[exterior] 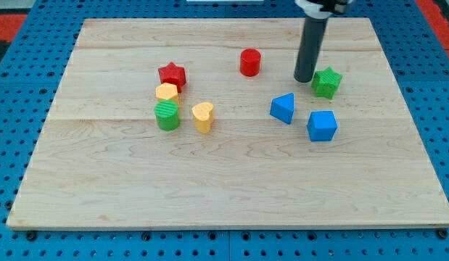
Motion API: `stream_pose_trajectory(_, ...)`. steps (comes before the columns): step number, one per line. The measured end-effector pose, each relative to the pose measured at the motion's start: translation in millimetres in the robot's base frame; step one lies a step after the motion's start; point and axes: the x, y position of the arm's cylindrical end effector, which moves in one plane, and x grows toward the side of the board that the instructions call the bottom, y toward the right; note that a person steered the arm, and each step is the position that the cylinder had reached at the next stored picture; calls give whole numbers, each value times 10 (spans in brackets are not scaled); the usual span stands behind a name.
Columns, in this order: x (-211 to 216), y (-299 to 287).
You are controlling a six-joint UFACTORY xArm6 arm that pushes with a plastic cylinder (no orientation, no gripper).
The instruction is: Move the green circle along with a yellow heart towards the center
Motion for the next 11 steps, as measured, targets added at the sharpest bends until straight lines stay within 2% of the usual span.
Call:
stream_pose_trajectory(1, 11, 245)
stream_pose_trajectory(2, -42, -809)
stream_pose_trajectory(3, 172, -1614)
stream_pose_trajectory(5, 1414, -874)
stream_pose_trajectory(6, 1686, -2286)
stream_pose_trajectory(7, 1319, -2865)
stream_pose_trajectory(8, 797, -2502)
stream_pose_trajectory(9, 512, -1642)
stream_pose_trajectory(10, 457, -1496)
stream_pose_trajectory(11, 897, -2126)
